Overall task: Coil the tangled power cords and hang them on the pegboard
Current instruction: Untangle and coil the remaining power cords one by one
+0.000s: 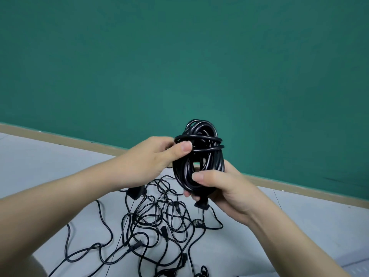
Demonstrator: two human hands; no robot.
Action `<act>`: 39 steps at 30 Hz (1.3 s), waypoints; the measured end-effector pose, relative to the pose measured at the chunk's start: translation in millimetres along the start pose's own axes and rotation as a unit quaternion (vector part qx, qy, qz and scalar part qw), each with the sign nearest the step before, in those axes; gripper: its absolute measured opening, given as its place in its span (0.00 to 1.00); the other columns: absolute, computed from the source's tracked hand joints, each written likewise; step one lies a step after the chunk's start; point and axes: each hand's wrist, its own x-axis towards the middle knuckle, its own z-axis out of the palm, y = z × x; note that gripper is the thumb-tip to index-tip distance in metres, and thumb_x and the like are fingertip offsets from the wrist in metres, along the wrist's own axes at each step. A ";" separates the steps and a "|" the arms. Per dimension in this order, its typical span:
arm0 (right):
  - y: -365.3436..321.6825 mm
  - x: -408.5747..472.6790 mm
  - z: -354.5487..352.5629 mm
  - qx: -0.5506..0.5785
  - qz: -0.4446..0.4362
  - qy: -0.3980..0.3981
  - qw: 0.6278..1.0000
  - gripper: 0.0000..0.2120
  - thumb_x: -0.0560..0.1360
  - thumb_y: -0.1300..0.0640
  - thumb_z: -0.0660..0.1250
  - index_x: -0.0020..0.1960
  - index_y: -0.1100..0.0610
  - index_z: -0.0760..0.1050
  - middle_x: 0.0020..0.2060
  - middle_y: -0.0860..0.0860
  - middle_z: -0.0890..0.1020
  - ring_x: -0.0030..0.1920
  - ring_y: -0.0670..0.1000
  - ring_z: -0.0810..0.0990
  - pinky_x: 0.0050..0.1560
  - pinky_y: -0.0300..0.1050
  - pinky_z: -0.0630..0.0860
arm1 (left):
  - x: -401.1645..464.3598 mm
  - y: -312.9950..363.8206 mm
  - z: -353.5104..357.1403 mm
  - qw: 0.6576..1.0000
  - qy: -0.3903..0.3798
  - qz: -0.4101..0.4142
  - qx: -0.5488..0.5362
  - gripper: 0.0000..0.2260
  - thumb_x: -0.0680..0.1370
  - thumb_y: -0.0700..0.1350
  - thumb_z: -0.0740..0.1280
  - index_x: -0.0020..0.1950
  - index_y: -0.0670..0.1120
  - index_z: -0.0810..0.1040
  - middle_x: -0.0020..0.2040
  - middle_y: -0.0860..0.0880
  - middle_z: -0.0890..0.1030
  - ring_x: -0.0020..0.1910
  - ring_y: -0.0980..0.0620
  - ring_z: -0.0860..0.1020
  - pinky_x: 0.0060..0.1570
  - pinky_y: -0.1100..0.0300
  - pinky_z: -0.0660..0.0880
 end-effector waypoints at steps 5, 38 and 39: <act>-1.1 7.1 8.0 -0.064 -0.020 0.092 0.993 0.09 0.66 0.61 0.71 0.46 0.60 0.78 0.36 0.56 0.81 0.38 0.55 0.80 0.33 0.41 0.74 | 2.2 1.5 10.8 0.995 -0.016 -0.071 0.075 0.34 0.71 0.77 0.39 0.30 0.48 0.60 0.26 0.52 0.61 0.25 0.52 0.61 0.30 0.58 0.63; 9.9 19.7 12.6 -0.325 -0.053 0.233 0.915 0.15 0.68 0.54 0.77 0.51 0.47 0.75 0.40 0.46 0.83 0.38 0.46 0.80 0.36 0.41 0.77 | 0.3 -14.1 -0.7 0.989 -0.014 -0.097 -0.115 0.22 0.77 0.65 0.67 0.61 0.49 0.77 0.29 0.52 0.70 0.27 0.52 0.67 0.33 0.56 0.67; 9.4 20.7 10.0 -0.324 -0.051 0.242 0.913 0.16 0.67 0.54 0.77 0.51 0.46 0.74 0.41 0.45 0.83 0.39 0.46 0.80 0.38 0.42 0.77 | -0.2 -15.0 -1.7 0.992 -0.011 -0.096 -0.086 0.20 0.79 0.63 0.66 0.62 0.49 0.76 0.30 0.50 0.73 0.28 0.50 0.71 0.34 0.55 0.70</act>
